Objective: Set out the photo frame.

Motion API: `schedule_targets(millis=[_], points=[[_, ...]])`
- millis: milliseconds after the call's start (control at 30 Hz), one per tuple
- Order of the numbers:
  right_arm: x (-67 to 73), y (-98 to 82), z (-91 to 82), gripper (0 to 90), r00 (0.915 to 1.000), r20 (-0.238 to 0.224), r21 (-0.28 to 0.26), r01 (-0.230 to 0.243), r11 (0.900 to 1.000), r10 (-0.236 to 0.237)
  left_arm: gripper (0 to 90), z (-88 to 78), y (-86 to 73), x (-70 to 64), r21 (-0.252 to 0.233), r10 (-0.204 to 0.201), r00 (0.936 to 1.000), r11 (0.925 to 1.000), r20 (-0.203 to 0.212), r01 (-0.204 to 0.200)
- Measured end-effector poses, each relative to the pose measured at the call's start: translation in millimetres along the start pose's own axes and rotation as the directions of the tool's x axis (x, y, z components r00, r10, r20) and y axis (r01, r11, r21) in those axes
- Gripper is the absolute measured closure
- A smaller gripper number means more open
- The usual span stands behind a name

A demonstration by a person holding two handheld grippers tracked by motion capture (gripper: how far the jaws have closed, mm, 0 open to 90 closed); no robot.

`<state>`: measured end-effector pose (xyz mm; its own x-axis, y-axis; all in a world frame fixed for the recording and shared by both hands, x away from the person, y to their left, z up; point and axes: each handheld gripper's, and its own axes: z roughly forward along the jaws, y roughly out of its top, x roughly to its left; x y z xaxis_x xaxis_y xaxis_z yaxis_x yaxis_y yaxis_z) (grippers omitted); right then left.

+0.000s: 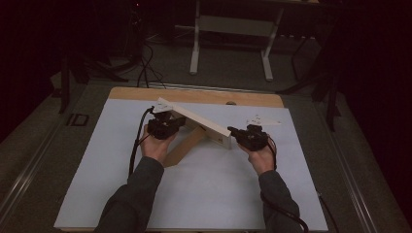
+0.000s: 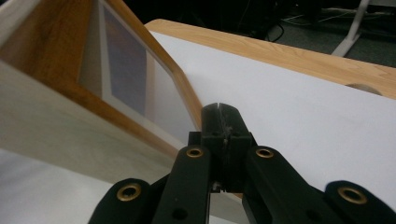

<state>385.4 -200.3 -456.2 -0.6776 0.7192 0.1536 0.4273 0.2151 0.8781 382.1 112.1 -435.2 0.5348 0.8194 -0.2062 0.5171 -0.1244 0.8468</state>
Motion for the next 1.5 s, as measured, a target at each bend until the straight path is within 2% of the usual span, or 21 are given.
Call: schedule_targets(millis=[333, 1133, 1333, 1500], points=[[4.2, 1.1, 0.5, 89.7, 0.9996, -0.022, 0.001, 0.018, 1.0, -0.018, 90.0, 1.6, -0.1, -3.0, 0.007, 0.013, 0.9999, 0.9999, 0.002, -0.013], [10.3, 1.2, -5.0, 89.8, 0.9982, -0.029, 0.012, 0.053, 0.999, -0.052, 90.0, 7.3, -0.6, -10.6, 0.026, 0.049, 0.9988, 0.9984, 0.005, -0.05], [12.2, 0.8, -5.5, 89.8, 0.9975, -0.034, 0.015, 0.062, 0.998, -0.062, 90.0, 7.3, -0.8, -11.0, 0.026, 0.053, 0.9985, 0.9983, 0.01, -0.053], [13.2, 0.6, -5.9, 89.8, 0.9971, -0.038, 0.016, 0.066, 0.998, -0.066, 90.0, 8.1, -1.4, -16.8, 0.027, 0.07, 0.9973, 0.9972, 0.023, -0.07]])
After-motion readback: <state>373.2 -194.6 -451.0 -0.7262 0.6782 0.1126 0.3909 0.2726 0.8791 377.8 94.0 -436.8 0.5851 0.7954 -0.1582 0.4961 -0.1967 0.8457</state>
